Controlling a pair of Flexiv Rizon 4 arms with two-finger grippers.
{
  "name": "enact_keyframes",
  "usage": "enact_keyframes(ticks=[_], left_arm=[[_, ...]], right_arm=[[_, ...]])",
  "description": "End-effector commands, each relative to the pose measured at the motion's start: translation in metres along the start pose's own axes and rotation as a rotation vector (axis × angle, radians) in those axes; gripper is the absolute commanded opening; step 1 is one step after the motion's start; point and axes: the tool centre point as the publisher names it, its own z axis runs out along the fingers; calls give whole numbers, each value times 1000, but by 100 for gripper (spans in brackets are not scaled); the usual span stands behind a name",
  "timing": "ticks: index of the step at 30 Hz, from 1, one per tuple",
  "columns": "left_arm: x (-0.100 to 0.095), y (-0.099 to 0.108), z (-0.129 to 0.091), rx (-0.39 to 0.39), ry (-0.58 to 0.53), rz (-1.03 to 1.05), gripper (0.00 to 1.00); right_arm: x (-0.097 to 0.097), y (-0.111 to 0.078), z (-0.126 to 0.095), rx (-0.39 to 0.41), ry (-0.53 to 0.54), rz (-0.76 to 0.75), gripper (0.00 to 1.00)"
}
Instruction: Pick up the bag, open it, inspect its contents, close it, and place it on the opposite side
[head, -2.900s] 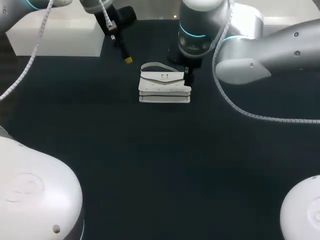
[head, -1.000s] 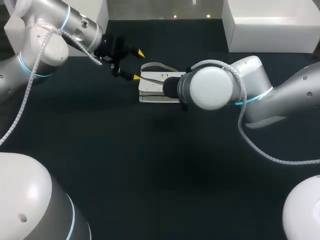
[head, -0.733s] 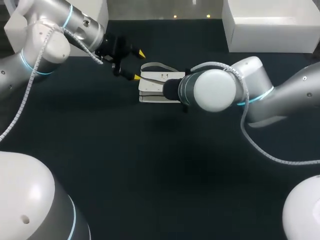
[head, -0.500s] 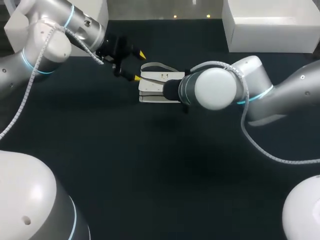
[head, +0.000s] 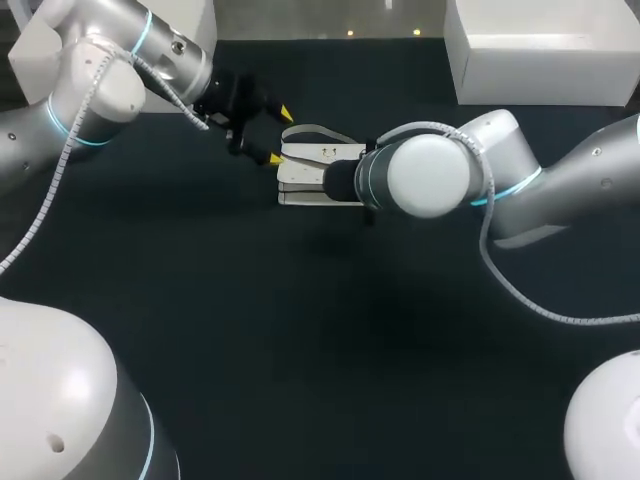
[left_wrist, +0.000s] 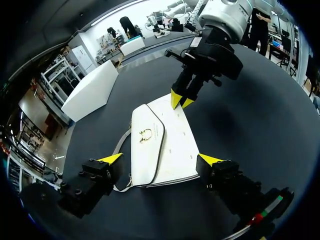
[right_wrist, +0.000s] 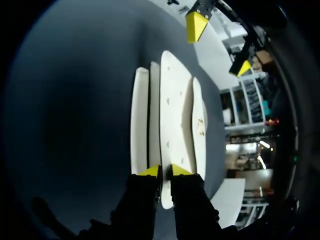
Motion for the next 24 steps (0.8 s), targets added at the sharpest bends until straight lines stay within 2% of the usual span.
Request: enact_keyframes(ticks=[1,5,9,12,13,14,24], left_arm=[[-2,3,2,5,10,0,100],[-1,3,3,5,15,0,100],[-1,3,4,6,20,2,100],[0,3,5,5,24,4,100],[0,3,5,5,24,5,100],[0,2,5,5,24,6,100],[6,1,7,3,-26,62,100]], right_arm=[[2,0,2,-6,-12,0,13],[3,0,2,-4,-25,-1,23],[2,0,2,9,-36,-4,22],[2,-1,2,20,-42,-4,16],[2,-1,2,23,-43,-4,5],[2,-1,2,26,-44,-3,0],[4,-1,2,44,-81,13,0]])
